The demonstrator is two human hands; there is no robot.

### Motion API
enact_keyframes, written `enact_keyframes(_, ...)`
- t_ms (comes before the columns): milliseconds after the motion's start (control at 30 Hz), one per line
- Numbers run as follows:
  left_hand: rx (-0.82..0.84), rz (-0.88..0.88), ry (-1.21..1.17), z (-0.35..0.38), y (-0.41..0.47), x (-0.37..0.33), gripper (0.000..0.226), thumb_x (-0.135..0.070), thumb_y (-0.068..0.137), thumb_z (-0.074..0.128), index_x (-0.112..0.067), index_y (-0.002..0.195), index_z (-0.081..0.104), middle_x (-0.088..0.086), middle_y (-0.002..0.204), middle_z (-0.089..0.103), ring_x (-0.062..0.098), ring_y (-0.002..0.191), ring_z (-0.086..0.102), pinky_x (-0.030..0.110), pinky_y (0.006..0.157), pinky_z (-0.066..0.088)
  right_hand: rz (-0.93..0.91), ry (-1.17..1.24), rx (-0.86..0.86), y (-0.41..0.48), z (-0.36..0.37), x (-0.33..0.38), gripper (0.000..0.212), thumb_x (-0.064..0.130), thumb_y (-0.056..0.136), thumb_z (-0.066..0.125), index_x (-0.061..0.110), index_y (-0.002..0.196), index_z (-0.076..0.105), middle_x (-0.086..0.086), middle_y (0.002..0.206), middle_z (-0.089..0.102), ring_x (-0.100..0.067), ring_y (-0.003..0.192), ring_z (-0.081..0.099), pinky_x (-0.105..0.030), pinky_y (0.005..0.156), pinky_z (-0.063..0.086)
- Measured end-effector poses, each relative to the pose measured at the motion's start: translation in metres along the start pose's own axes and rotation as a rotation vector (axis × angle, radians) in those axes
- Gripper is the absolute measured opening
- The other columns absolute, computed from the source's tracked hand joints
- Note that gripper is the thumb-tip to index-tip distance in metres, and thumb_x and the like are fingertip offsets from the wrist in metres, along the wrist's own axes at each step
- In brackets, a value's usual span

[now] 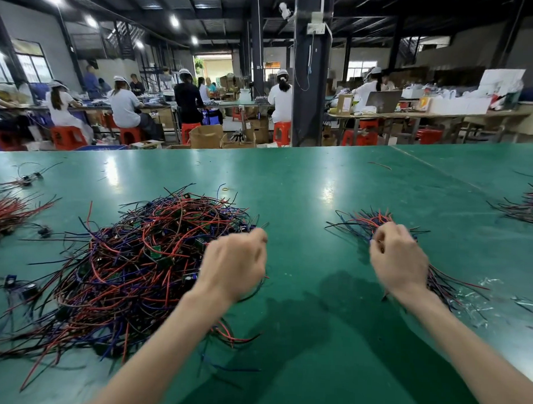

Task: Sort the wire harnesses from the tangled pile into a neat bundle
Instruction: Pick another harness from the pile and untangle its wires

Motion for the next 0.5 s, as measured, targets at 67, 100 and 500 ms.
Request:
enact_keyframes(67, -0.102, -0.074, 0.015, -0.02, 0.008, 0.025, 0.014, -0.013, 0.09, 0.055, -0.014, 0.094, 0.069, 0.005, 0.068, 0.069, 0.023, 0.054, 0.061, 0.024, 0.05, 0.038, -0.131, -0.033, 0.104, -0.014, 0.01, 0.022, 0.004, 0.013, 0.087, 0.06, 0.011, 0.088, 0.057, -0.008, 0.089, 0.06, -0.029, 0.067, 0.058, -0.031, 0.058, 0.037)
enact_keyframes(100, -0.151, -0.112, 0.013, -0.03, 0.012, 0.039, 0.015, -0.011, 0.091, 0.055, -0.012, 0.095, 0.07, 0.007, 0.067, 0.069, 0.022, 0.052, 0.059, 0.023, 0.049, 0.04, -0.184, -0.028, 0.153, -0.02, 0.015, 0.032, 0.003, 0.013, 0.087, 0.06, 0.012, 0.088, 0.057, -0.007, 0.088, 0.06, -0.03, 0.07, 0.061, -0.031, 0.06, 0.038)
enact_keyframes(500, 0.276, -0.599, 0.176, -0.045, 0.017, 0.164, 0.033, -0.013, 0.085, 0.063, -0.013, 0.118, 0.063, 0.011, 0.116, 0.065, 0.03, 0.104, 0.06, 0.038, 0.088, 0.051, -0.255, 0.087, 0.284, -0.041, 0.035, 0.053, 0.01, 0.017, 0.088, 0.062, 0.012, 0.081, 0.057, -0.002, 0.087, 0.06, -0.025, 0.076, 0.059, -0.03, 0.061, 0.036)
Point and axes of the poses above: each hand's wrist, its own y-axis towards the middle knuckle, its own z-axis out of the palm, x = y × z, the point moved 4 cm from there along y, towards the middle knuckle
